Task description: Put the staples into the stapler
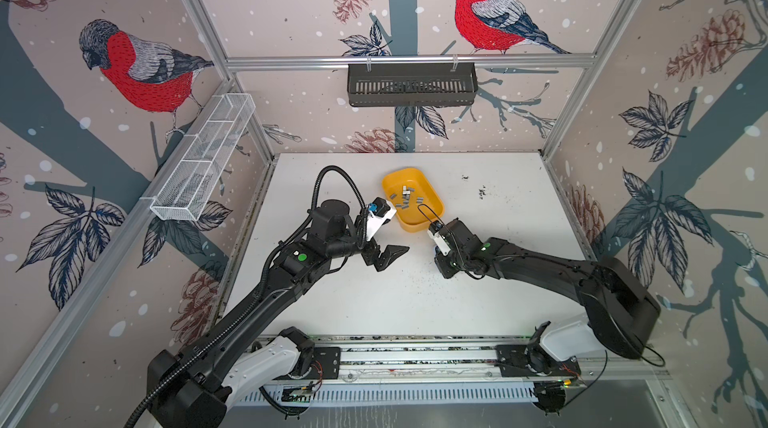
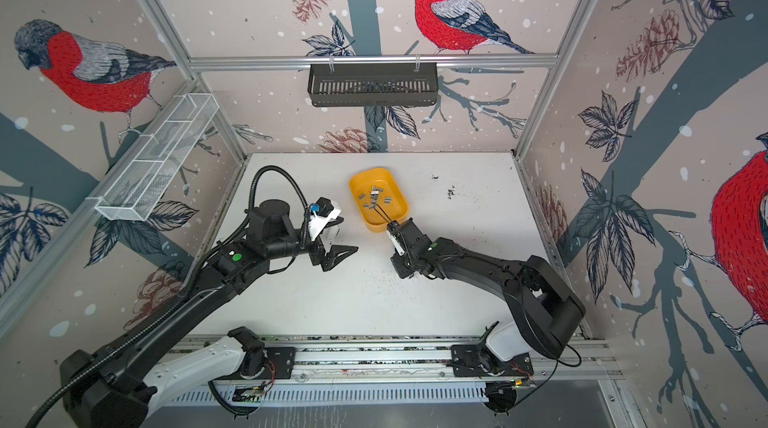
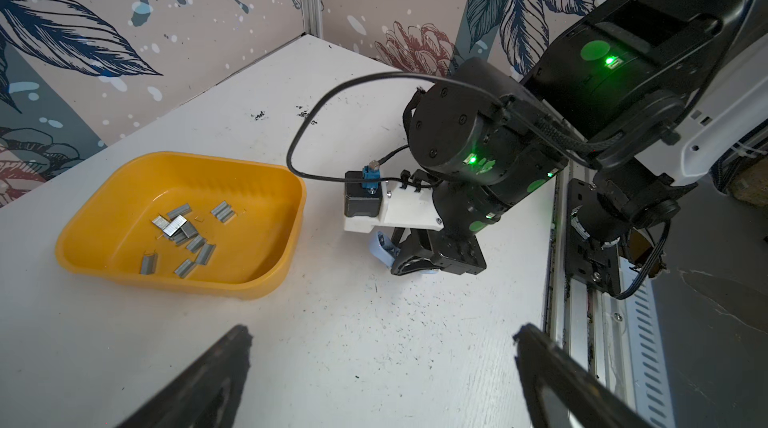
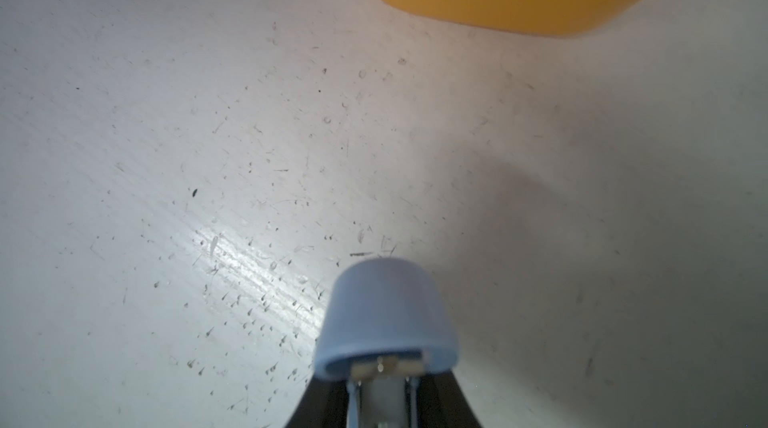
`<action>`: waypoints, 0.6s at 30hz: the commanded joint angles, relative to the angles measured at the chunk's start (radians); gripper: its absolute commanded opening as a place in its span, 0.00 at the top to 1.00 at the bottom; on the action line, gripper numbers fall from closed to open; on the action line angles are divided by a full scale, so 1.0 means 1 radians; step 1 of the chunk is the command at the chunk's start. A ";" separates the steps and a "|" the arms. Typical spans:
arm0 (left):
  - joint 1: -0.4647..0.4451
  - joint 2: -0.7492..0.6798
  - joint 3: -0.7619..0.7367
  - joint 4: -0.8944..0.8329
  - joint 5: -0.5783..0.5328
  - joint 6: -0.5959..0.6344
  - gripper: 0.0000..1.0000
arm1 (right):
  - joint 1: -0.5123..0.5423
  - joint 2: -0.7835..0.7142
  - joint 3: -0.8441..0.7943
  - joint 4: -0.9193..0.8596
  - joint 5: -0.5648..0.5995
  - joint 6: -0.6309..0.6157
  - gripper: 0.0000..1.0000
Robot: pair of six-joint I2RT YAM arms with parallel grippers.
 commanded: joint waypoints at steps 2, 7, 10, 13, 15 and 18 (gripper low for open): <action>0.001 0.007 0.014 0.007 0.012 0.005 0.01 | -0.005 0.024 -0.009 0.040 0.004 0.031 0.85; 0.002 0.004 0.005 0.021 0.027 0.001 0.01 | -0.003 0.057 -0.012 0.041 0.005 0.023 0.85; 0.002 0.006 0.009 0.016 0.017 0.003 0.01 | 0.000 0.067 -0.018 0.048 0.017 0.024 0.85; 0.002 0.009 0.005 0.018 0.016 0.000 0.01 | 0.000 0.075 -0.020 0.049 0.014 0.020 0.84; 0.002 0.015 0.006 0.016 0.011 -0.002 0.01 | 0.001 0.082 -0.019 0.047 0.014 0.017 0.84; 0.002 0.024 0.011 0.014 0.006 -0.005 0.01 | 0.006 0.092 -0.019 0.047 0.014 0.015 0.82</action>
